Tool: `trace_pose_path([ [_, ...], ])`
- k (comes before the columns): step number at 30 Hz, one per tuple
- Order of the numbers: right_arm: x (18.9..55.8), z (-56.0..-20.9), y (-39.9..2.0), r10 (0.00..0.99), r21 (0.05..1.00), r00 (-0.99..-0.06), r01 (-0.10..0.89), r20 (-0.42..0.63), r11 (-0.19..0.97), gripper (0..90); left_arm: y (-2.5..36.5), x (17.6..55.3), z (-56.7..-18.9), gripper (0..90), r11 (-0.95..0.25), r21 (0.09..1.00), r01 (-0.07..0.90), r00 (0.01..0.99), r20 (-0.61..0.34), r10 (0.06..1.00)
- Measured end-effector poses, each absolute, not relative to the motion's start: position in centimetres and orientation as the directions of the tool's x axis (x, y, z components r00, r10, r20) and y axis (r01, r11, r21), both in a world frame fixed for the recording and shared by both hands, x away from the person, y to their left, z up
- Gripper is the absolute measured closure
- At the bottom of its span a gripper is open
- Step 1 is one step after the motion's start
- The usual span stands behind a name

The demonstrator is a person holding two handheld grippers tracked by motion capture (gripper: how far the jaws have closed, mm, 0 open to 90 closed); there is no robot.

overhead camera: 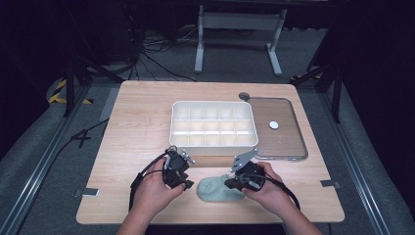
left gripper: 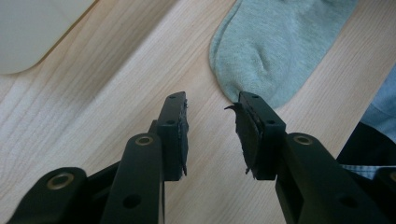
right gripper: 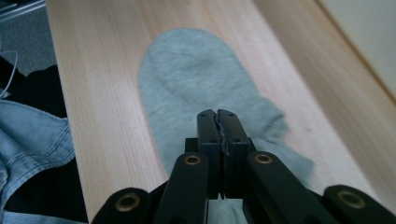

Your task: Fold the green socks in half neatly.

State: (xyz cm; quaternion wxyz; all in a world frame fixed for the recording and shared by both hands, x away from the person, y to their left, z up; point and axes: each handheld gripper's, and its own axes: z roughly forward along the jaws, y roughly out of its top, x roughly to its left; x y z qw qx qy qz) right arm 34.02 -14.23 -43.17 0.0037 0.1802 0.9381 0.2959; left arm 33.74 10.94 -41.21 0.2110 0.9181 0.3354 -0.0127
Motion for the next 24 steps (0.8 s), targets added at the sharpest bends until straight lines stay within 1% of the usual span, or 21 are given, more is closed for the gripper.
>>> trace_pose_path([
  [3,33.6,-43.8,-13.2,0.315,0.538,-0.943,0.320,0.104,0.780,89.3,10.8,33.7,-41.3,63.3,-0.685,0.379,0.622,0.775,-0.171,0.609],
  [9,33.5,-44.7,-12.9,0.327,0.518,-0.938,0.337,0.114,0.786,89.3,10.4,33.7,-41.5,62.3,-0.685,0.381,0.621,0.777,-0.185,0.602],
  [11,33.5,-45.3,-12.7,0.323,0.503,-0.940,0.331,0.105,0.798,89.5,10.2,33.8,-41.8,62.0,-0.680,0.383,0.625,0.774,-0.193,0.603],
  [14,33.3,-45.3,-12.8,0.324,0.514,-0.940,0.329,0.103,0.792,89.6,9.9,33.8,-42.0,61.6,-0.680,0.379,0.627,0.773,-0.198,0.603],
  [16,33.1,-45.3,-12.6,0.327,0.512,-0.942,0.317,0.074,0.798,89.7,9.7,33.8,-42.1,61.5,-0.682,0.373,0.629,0.772,-0.197,0.605],
  [19,32.9,-45.3,-12.5,0.324,0.511,-0.944,0.308,0.058,0.803,89.7,9.7,33.7,-42.6,61.1,-0.658,0.381,0.650,0.755,-0.222,0.618],
  [21,32.9,-45.3,-12.6,0.325,0.513,-0.944,0.309,0.063,0.801,89.7,9.7,33.7,-42.7,61.2,-0.649,0.379,0.660,0.747,-0.235,0.622],
  [24,32.9,-45.4,-12.7,0.335,0.519,-0.940,0.322,0.072,0.792,89.7,9.5,33.8,-43.4,61.2,-0.606,0.400,0.688,0.721,-0.274,0.637],
])
